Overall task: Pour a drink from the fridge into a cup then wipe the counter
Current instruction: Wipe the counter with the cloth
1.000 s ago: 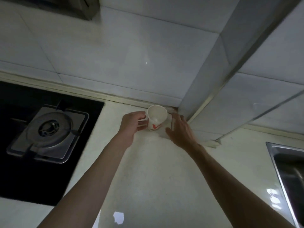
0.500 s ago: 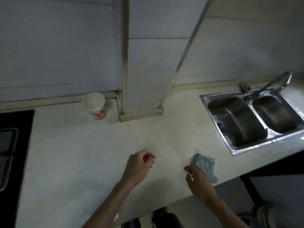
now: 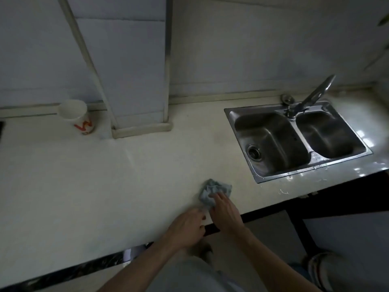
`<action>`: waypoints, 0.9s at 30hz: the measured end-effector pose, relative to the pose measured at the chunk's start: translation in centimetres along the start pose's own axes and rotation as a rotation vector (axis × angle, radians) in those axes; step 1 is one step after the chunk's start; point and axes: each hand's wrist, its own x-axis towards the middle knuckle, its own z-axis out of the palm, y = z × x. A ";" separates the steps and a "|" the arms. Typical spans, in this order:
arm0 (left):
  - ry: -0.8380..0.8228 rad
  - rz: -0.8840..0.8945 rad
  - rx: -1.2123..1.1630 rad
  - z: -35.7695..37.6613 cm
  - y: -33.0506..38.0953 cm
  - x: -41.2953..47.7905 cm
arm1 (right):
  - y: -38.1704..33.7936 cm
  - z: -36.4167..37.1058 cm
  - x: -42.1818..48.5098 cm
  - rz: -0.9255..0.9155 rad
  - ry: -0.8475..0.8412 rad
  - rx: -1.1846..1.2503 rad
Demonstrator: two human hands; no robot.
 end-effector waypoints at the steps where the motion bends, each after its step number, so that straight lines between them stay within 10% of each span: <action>1: -0.002 -0.030 0.006 0.7 0.6 0.6 | 0.5 0.1 0.3 -0.022 -0.027 0.001; 27: -0.003 -0.313 0.359 8.9 4.5 3.6 | 5.7 3.0 -0.5 -0.276 -0.189 -0.479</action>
